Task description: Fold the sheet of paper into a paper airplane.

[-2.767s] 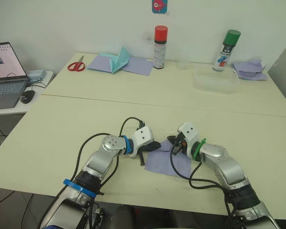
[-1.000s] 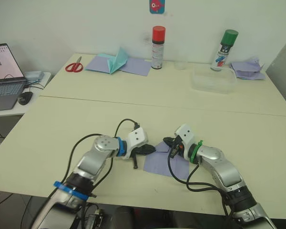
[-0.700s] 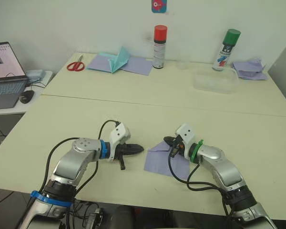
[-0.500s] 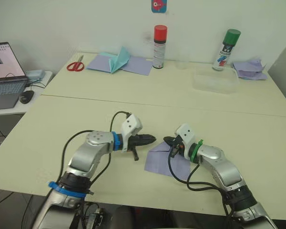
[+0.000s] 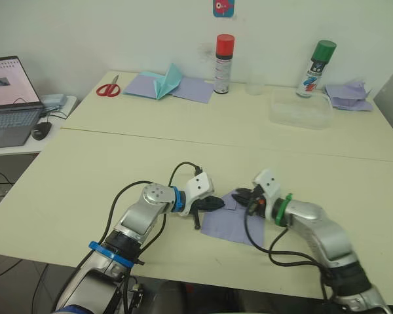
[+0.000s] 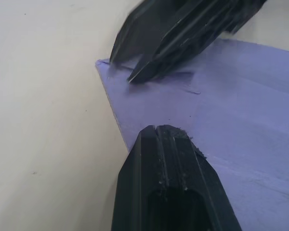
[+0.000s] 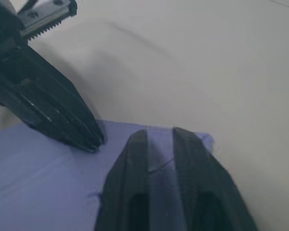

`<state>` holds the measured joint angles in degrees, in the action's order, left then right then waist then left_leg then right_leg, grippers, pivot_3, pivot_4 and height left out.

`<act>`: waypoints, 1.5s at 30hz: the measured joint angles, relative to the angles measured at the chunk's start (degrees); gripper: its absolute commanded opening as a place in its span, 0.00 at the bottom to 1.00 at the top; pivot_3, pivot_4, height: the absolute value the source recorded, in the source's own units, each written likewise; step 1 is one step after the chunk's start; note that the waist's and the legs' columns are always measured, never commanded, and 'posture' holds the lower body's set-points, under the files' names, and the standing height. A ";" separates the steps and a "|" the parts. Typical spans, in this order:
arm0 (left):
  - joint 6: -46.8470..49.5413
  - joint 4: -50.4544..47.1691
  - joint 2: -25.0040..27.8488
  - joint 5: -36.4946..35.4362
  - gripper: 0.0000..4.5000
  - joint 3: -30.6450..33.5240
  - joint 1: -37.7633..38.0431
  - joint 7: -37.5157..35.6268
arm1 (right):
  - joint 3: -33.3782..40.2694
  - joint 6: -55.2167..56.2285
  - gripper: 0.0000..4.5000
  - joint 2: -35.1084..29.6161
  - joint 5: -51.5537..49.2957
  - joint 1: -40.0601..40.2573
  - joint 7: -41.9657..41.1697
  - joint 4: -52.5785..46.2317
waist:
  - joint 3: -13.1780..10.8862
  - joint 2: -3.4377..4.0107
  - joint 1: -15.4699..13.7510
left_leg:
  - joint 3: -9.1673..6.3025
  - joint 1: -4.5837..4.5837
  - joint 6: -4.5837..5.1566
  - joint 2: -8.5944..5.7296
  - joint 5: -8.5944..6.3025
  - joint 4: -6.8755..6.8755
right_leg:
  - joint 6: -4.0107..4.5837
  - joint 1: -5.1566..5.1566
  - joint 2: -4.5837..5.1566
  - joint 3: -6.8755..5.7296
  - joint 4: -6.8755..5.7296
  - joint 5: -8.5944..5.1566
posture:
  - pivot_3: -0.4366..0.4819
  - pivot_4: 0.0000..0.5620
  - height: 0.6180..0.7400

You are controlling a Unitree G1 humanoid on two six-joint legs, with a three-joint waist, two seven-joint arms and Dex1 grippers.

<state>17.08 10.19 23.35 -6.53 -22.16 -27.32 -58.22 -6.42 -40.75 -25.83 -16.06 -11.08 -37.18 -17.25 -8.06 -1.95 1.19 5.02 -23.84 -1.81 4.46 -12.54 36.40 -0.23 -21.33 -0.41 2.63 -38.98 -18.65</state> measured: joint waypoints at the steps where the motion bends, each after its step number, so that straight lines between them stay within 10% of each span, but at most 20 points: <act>1: -0.06 0.15 -0.14 0.01 0.00 0.01 0.00 0.01 | 1.36 -2.03 0.53 -1.36 -1.03 0.86 -0.04 -1.86 | 0.00 0.00 -0.05 | -0.02 0.00 0.00 0.00 0.00 0.00 | 0.00 0.01 0.00 -0.02 0.00 0.00 | 0.48 0.27 1.00; 4: -0.37 0.76 -0.57 0.04 0.00 0.11 -0.05 0.15 | 4.73 -9.33 0.77 -3.84 -3.36 3.56 0.86 -5.55 | 0.01 0.00 -0.09 | -0.04 0.02 0.00 0.02 0.00 0.00 | -0.01 0.02 -0.01 -0.02 0.00 -0.01 | 0.48 0.27 1.00; 15: 0.00 1.38 -2.81 0.17 0.00 0.26 -0.14 0.88 | 27.83 -49.03 0.77 11.63 -21.88 -0.03 11.87 -10.03 | 0.07 0.01 -0.26 | -0.07 0.00 0.02 0.00 0.01 -0.03 | 0.01 0.05 0.01 -0.04 0.03 0.00 | 0.48 0.27 1.00; 34: 0.17 1.27 -3.51 0.22 0.00 0.14 0.19 2.41 | 34.72 -51.29 0.77 10.59 -60.17 -5.21 44.88 5.90 | 0.06 0.02 0.36 | -0.06 -0.07 0.10 -0.05 0.05 -0.07 | -0.07 0.01 -0.01 0.02 0.07 -0.03 | 0.48 0.27 1.00; 45: 0.13 1.86 -3.50 0.31 0.00 -0.08 -0.43 2.23 | 24.56 -38.84 0.00 3.71 -83.16 -0.19 61.82 7.44 | 0.03 0.01 0.53 | -0.05 -0.09 0.14 -0.04 0.07 -0.10 | -0.09 -0.01 0.00 0.05 0.09 -0.04 | 0.48 0.27 1.00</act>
<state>17.21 12.05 19.85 -6.22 -22.24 -27.75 -55.99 18.14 -79.59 -22.11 -99.22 -11.27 24.64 -9.81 -8.04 -1.94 1.72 4.97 -23.93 -1.67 4.41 -12.47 36.30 -0.32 -21.35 -0.41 2.68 -38.89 -18.69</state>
